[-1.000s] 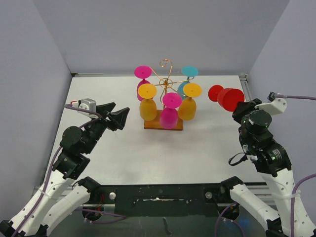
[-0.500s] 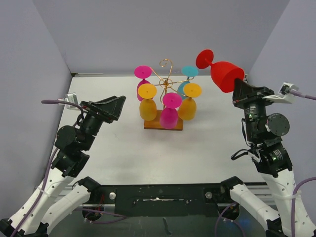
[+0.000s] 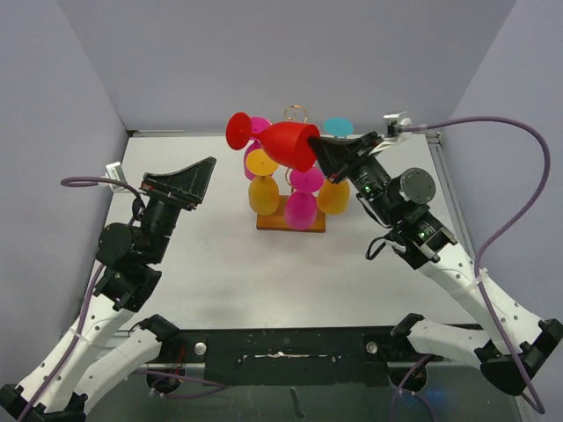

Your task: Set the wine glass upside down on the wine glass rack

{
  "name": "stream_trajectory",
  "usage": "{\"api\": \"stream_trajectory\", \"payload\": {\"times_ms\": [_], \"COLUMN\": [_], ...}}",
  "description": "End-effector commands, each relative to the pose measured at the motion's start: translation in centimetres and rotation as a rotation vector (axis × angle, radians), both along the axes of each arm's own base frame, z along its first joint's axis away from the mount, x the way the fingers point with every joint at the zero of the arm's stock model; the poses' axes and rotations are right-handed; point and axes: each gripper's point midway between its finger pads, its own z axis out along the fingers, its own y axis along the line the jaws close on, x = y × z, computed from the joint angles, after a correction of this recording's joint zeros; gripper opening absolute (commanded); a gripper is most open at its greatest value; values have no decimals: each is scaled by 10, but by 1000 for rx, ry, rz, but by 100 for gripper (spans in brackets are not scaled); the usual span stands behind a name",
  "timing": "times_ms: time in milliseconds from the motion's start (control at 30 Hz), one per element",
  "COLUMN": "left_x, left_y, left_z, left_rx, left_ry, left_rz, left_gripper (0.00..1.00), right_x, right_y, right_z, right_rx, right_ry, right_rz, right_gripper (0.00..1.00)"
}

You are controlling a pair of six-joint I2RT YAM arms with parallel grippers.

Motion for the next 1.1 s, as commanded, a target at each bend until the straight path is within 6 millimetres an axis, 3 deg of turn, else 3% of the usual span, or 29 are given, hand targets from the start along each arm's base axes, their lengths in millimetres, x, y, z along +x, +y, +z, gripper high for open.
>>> {"api": "stream_trajectory", "payload": {"times_ms": [0,167,533,800,933,1067], "left_x": [-8,-5,5,17,29,30], "left_y": [11,12,14,26,33,36], "left_z": [28,21,13,17,6,9], "left_rx": [-128,-220,-371,-472,-524,-546], "left_ry": [-66,-15,52,76,129,115], "left_rz": [-2,-30,-56,5,55,64], "left_gripper": [70,69,68,45,43,43], "right_x": [-13,-10,-10,-22,-28,-30], "right_y": [20,47,84,101,110,118], "right_z": [51,43,33,25,21,12], "right_rx": [56,67,55,69,74,57], "right_ry": [-175,-190,-222,-216,-208,-195], "right_rz": [26,67,119,191,244,270], "right_gripper": [0,0,0,0,0,0]}}
